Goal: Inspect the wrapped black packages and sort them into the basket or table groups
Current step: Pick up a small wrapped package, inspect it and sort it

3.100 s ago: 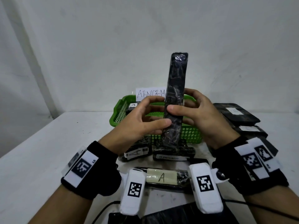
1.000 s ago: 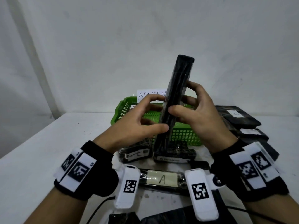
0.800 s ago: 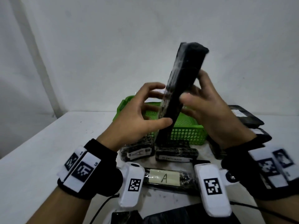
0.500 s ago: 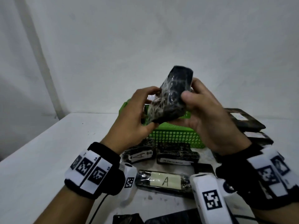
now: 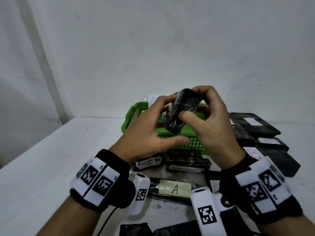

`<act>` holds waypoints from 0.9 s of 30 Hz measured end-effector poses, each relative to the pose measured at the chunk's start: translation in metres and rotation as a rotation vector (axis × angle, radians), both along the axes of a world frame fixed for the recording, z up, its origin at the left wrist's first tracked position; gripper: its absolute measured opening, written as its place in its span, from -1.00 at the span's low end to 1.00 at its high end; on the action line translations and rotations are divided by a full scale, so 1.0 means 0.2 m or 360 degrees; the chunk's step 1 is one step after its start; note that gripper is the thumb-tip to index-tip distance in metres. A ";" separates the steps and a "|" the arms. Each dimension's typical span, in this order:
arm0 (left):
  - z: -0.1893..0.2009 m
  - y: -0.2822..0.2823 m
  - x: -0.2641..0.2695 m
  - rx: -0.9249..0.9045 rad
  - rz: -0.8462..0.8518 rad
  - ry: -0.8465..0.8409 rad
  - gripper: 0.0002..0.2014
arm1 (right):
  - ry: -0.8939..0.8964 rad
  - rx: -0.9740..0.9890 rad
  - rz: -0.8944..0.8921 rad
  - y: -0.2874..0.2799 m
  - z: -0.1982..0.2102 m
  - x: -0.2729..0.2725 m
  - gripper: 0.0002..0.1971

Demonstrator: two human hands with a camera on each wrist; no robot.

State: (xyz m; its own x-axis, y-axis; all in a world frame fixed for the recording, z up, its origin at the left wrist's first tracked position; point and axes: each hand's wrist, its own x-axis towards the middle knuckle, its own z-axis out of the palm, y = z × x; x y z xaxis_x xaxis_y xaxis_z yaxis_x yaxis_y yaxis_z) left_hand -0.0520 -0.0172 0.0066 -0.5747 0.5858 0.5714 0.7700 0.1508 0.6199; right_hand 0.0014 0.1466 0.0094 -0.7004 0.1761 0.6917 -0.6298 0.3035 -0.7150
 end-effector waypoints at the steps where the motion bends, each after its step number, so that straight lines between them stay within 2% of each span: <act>1: 0.00 0.00 0.00 0.0044 0.0051 0.0016 -0.29 | -0.0028 -0.0025 0.0040 0.00 0.00 0.00 -0.60; 5: 0.04 0.01 0.00 0.0519 0.0072 -0.0138 -0.72 | -0.0098 -0.0023 0.0255 0.06 0.02 0.00 -0.37; 7: 0.06 0.01 0.00 0.0745 0.0008 -0.0360 -0.83 | -0.0166 0.0359 0.0137 0.11 0.03 0.02 -0.23; 9: 0.07 0.01 -0.01 0.0878 -0.0077 -0.0628 -0.84 | -0.0252 0.0835 -0.0099 0.15 0.04 0.03 -0.13; 10: 0.08 0.01 -0.02 0.0917 -0.0099 -0.0720 -0.84 | -0.0280 0.0961 -0.0178 0.16 0.06 0.02 -0.11; 13: 0.08 0.02 -0.08 0.0938 -0.0150 -0.0906 -0.83 | -0.0209 0.1101 -0.0330 0.17 0.10 -0.07 -0.15; 17: 0.08 0.00 -0.25 0.0741 -0.0062 -0.1059 -0.46 | -0.0361 0.1286 -0.0409 0.23 0.20 -0.24 -0.19; 19: 0.07 -0.03 -0.37 0.0798 0.0067 -0.1078 -0.49 | -0.0539 0.1389 -0.0453 0.28 0.27 -0.36 -0.19; 22: 0.09 -0.06 -0.56 0.1053 0.0313 -0.1134 -0.62 | -0.0920 0.1639 -0.0466 0.37 0.33 -0.61 -0.16; 27: 0.12 -0.08 -0.85 0.1484 0.0546 -0.1435 -0.72 | -0.1391 0.2045 -0.0449 0.44 0.24 -1.00 -0.22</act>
State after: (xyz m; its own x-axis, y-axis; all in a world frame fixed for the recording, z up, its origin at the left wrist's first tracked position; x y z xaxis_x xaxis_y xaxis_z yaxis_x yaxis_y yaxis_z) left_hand -0.2220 -0.0328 0.0305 -0.9979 -0.0607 0.0225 0.0499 -0.5009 0.8640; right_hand -0.1991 0.2353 0.0573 -0.9942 0.0025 -0.1077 0.0020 1.0000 0.0041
